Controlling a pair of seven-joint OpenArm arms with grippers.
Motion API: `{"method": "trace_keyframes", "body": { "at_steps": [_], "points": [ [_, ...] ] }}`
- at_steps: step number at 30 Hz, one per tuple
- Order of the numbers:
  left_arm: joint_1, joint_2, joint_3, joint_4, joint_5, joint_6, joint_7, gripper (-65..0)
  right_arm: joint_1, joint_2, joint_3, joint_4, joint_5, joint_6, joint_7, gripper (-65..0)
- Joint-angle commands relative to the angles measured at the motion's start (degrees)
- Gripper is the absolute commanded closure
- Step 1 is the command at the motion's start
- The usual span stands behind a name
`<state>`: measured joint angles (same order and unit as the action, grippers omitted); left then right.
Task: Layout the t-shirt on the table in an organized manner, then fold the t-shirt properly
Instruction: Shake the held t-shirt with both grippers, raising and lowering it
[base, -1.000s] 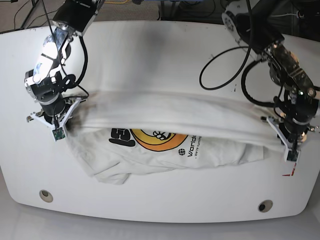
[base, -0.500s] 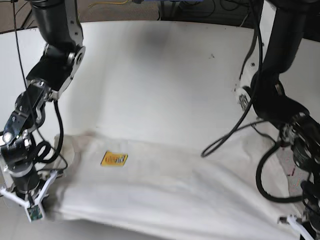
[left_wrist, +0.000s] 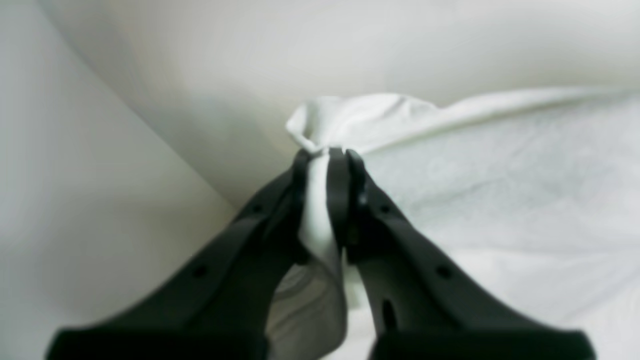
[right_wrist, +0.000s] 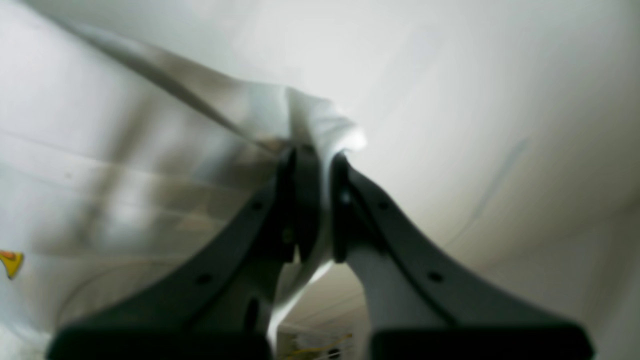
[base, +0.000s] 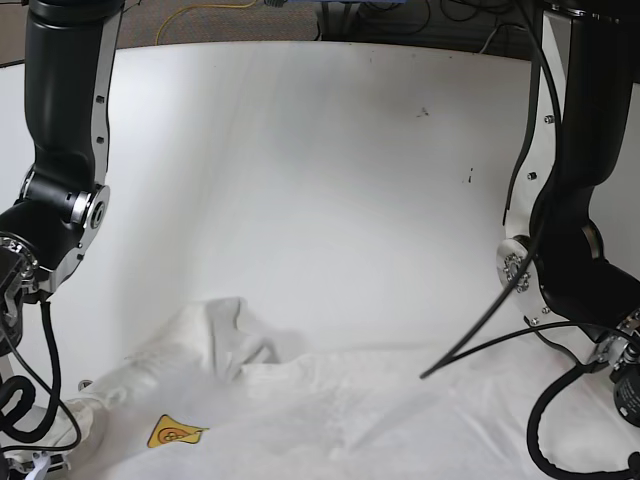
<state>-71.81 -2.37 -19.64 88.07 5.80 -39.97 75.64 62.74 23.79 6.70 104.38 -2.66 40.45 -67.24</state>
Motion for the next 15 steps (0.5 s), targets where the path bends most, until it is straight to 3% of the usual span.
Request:
{"method": "trace_keyframes", "body": {
  "at_steps": [1, 7, 15],
  "points": [
    [-3.2, 0.0, 0.4, 0.9, -0.7, 0.0, -2.1, 0.0, 2.6, 1.5, -0.4, 1.1, -0.2, -0.4, 0.6, 0.0],
    [-3.2, -0.1, 0.3, 3.4, -0.7, 0.0, 0.1, 0.0, -0.5, 2.5, -0.4, 4.9, 0.0, -0.4, -0.2, 0.0],
    [-2.3, 0.1, 0.5, 13.1, -0.7, 0.0, 2.2, 0.0, -15.9, 1.1, 4.8, 10.7, 0.1, -0.4, -0.4, 0.0]
  ]
}}
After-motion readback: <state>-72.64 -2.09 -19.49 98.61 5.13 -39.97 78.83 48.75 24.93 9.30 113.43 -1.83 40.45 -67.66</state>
